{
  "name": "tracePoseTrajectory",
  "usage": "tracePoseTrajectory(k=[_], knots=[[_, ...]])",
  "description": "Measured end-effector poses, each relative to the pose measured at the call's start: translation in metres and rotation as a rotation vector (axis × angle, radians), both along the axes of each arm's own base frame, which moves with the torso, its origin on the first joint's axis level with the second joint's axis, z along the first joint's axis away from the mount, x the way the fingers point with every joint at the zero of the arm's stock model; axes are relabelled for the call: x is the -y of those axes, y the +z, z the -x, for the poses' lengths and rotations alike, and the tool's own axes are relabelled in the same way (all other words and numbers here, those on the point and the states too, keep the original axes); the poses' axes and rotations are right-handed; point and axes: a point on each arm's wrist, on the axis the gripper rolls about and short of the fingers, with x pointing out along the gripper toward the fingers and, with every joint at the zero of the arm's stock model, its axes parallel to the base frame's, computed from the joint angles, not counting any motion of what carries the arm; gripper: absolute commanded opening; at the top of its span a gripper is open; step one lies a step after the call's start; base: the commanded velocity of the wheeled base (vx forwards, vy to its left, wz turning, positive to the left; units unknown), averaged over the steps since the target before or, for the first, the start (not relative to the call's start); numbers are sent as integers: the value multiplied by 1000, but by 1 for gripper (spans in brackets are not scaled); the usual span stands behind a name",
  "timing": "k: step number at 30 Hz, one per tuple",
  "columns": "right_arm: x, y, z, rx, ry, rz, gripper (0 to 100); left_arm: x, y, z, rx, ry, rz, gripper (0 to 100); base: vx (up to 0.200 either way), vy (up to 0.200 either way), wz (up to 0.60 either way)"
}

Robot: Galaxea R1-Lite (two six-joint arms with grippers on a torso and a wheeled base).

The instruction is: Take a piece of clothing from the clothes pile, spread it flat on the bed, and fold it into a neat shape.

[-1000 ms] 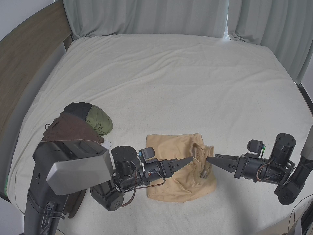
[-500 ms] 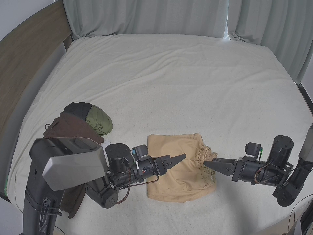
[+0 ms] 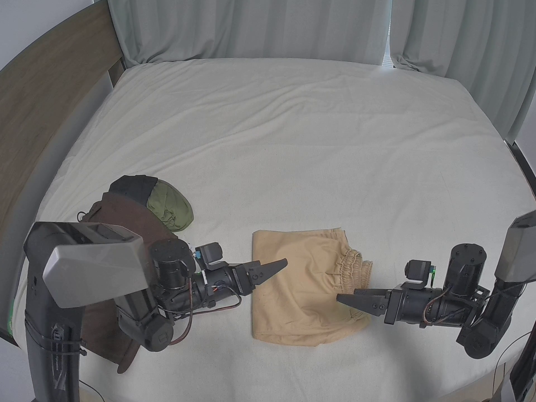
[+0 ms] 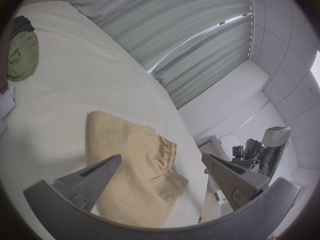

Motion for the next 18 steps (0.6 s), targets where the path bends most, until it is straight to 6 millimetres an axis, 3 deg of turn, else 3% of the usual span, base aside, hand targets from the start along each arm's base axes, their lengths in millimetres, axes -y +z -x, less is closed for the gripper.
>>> tracePoseTrajectory(k=[9, 18], knots=[[0, -10, -3, -32, -6, 16, 100, -47, 12, 6, 37, 9, -55, 100, 0, 0, 0], [1, -19, -6, -58, -15, 28, 100, -84, 23, 29, 90, -19, -129, 100, 0, 0, 0]])
